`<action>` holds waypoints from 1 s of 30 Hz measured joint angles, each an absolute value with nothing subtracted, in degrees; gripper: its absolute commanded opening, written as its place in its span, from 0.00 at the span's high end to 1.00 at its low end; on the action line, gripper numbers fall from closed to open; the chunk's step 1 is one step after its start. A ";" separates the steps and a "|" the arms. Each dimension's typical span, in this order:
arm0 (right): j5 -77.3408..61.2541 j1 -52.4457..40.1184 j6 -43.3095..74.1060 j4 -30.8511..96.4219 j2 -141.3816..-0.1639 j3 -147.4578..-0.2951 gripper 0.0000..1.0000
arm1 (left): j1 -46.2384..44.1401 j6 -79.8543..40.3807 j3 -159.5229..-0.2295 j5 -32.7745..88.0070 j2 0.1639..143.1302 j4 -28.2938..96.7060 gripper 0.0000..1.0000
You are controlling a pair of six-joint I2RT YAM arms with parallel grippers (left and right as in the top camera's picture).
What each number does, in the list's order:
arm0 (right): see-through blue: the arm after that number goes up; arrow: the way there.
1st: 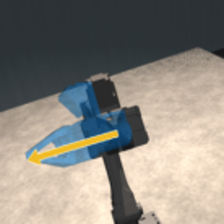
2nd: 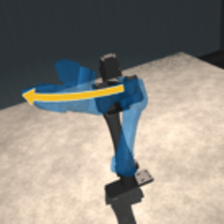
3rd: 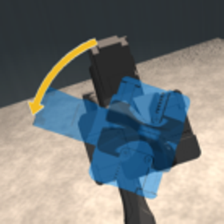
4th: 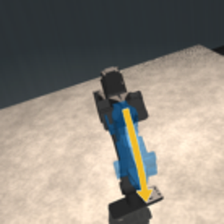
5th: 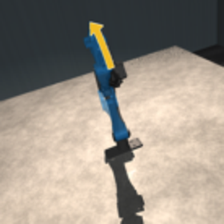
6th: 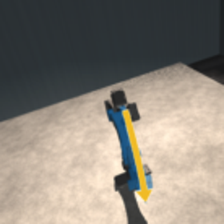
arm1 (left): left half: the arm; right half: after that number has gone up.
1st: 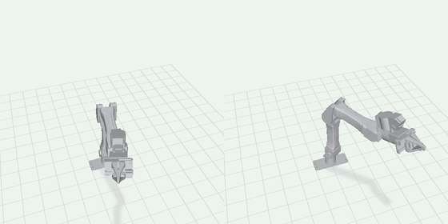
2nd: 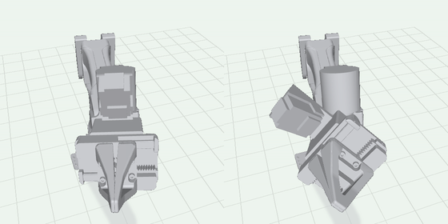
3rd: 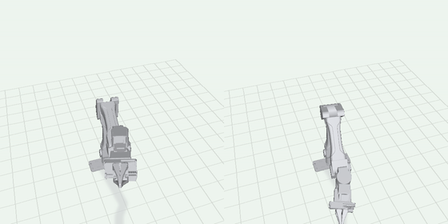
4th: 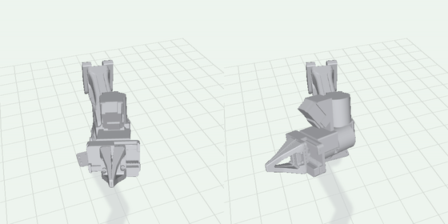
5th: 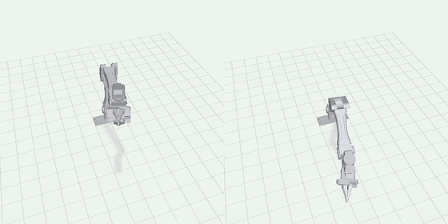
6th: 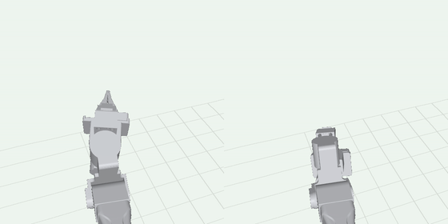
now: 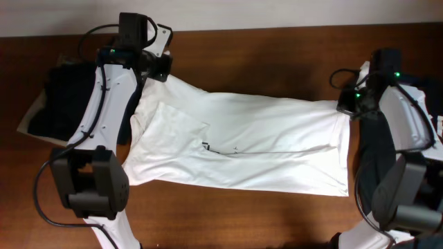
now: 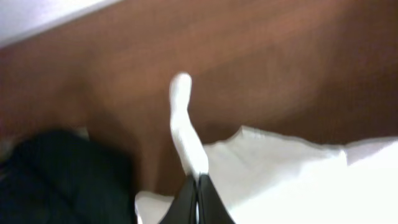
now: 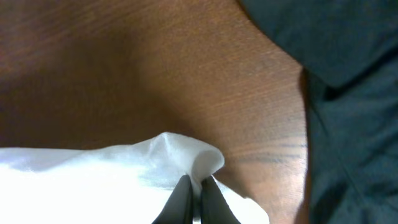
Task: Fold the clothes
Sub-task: 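Fold the shirt's top edge down over the body with both grippers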
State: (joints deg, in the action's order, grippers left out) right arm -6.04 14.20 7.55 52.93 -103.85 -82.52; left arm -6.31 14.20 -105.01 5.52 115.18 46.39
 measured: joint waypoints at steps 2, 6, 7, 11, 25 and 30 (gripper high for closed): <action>-6.04 15.27 7.51 59.20 -102.54 -82.50 0.96 | -6.31 14.50 -105.10 4.82 114.96 54.26 0.96; -6.07 15.90 7.49 68.14 -102.48 -82.50 0.96 | -6.31 14.66 -105.14 3.70 114.96 65.93 0.99; -6.07 15.88 7.49 69.49 -102.48 -82.50 0.96 | -6.31 14.72 -105.14 2.87 114.96 68.49 0.99; -6.07 15.90 7.46 73.78 -102.43 -81.78 0.95 | -5.54 14.83 -105.10 0.86 114.96 77.69 0.99; -3.44 15.90 7.57 76.40 -102.37 -71.88 0.96 | -3.29 13.93 -92.07 1.26 114.76 83.18 0.99; -0.75 15.90 7.70 77.82 -102.37 -71.88 0.44 | -3.29 13.15 -92.07 1.28 114.76 86.19 0.47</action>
